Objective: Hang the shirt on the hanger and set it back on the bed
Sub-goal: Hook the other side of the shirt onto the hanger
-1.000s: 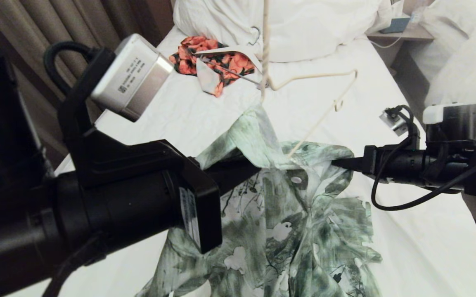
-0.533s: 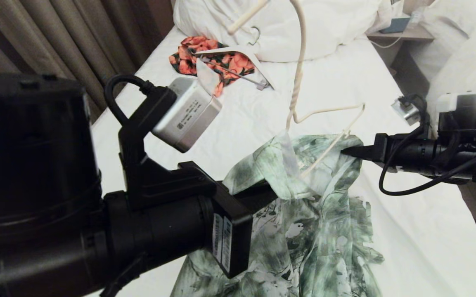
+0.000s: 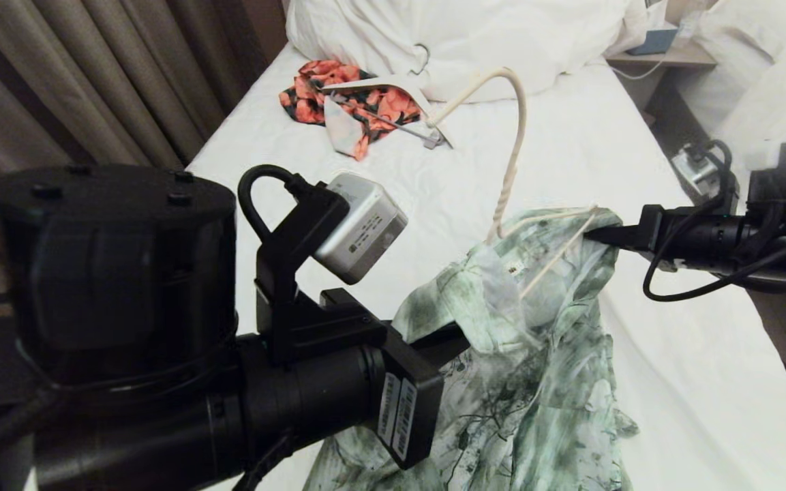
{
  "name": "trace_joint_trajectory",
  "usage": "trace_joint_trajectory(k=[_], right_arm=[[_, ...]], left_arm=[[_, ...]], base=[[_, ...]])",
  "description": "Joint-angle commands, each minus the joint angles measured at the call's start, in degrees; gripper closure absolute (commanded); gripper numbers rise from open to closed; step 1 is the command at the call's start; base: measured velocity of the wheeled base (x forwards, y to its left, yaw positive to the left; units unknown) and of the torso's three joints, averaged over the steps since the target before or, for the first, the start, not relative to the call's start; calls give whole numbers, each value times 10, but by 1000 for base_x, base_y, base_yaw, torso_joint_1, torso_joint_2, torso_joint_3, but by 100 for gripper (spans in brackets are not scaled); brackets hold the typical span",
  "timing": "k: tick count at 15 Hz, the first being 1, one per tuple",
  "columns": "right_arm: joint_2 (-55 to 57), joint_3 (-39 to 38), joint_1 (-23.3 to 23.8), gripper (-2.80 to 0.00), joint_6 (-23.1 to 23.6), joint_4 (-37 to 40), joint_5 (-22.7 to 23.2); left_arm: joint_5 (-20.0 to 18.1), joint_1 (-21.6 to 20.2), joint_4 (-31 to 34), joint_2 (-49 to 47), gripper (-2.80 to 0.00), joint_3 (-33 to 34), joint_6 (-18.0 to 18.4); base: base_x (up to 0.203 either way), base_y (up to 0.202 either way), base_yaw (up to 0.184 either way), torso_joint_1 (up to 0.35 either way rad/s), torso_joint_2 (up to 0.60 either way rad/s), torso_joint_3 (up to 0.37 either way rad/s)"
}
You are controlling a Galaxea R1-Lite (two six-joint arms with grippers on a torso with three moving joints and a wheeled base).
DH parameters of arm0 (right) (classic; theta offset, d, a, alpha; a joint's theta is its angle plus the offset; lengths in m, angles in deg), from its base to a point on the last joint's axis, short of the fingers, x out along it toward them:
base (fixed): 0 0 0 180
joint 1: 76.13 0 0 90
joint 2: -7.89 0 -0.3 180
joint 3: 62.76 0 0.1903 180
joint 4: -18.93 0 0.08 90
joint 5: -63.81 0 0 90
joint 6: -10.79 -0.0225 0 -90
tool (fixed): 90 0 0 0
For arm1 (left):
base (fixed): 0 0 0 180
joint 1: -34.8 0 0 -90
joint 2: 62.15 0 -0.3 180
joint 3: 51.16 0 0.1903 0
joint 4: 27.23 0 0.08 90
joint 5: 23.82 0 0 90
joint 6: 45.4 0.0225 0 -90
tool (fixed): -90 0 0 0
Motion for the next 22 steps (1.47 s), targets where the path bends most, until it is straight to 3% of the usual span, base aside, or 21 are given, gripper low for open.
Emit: trace_joint_trajectory(k=[1,14,18,22], right_arm=[[0,2,4,0,-1,-2,2],[-70,66,-12,0,1,79,2],[-67,127,-50,0,67,128,0],[-67,207,-100,0,85,171,-2]], left_arm=[[2,0,-2,-15,0,1,-1],[3,7,-2,-18,0,2,1],[3,12,-2,2,0,1,0],[2,16,-10,12,0,0,-3]], base=[[0,0,0,0,0,0],[0,0,0,0,0,0],[0,0,0,0,0,0],[0,0,0,0,0,0]])
